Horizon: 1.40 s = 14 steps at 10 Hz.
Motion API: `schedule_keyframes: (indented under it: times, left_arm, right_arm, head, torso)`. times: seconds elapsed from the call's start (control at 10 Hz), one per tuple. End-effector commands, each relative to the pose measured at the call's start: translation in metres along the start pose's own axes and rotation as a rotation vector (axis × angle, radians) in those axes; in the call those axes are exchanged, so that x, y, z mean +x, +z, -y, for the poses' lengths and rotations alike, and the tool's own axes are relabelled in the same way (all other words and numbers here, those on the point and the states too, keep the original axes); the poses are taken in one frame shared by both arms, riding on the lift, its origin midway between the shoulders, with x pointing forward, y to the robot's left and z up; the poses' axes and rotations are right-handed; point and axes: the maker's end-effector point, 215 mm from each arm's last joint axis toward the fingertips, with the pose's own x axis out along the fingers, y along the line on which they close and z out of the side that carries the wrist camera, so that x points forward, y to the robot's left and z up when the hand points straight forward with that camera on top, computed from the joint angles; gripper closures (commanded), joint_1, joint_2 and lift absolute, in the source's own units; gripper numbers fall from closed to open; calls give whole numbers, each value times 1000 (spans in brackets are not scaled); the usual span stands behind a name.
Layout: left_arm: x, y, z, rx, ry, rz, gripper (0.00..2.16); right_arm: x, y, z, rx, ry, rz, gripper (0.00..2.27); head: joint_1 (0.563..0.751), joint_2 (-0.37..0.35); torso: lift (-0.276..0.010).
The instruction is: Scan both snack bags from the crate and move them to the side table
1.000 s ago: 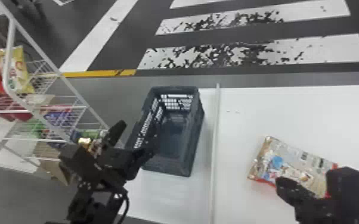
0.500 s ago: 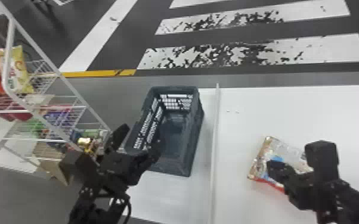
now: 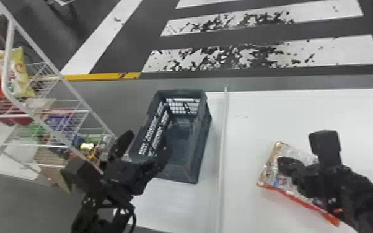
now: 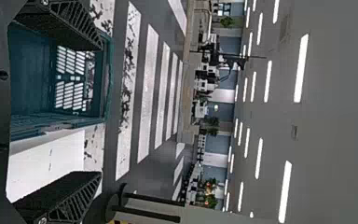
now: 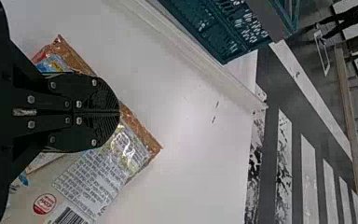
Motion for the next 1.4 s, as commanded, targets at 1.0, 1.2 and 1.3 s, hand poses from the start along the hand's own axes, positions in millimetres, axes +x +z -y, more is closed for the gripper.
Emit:
schedule_keyframes:
  times: [1.0,1.2,1.3]
  left_arm:
    - [4,0,9,-3,-21,11,36]
    - [7,-1,10,-7,-24,12,36]
    - [8,-4,9,-7,-23,9,36]
  right_arm:
    - [-37,-17,197,215,-407,-15,2240]
    - [-55,-35,221,298,-448,-26,2240]
    - [-63,-31,209,341,-414,5,2240]
  head:
    - [695,161]
    - [695,110]
    - [695,86]
  torso:
    - [-29]
    - [-29]
    - [-29]
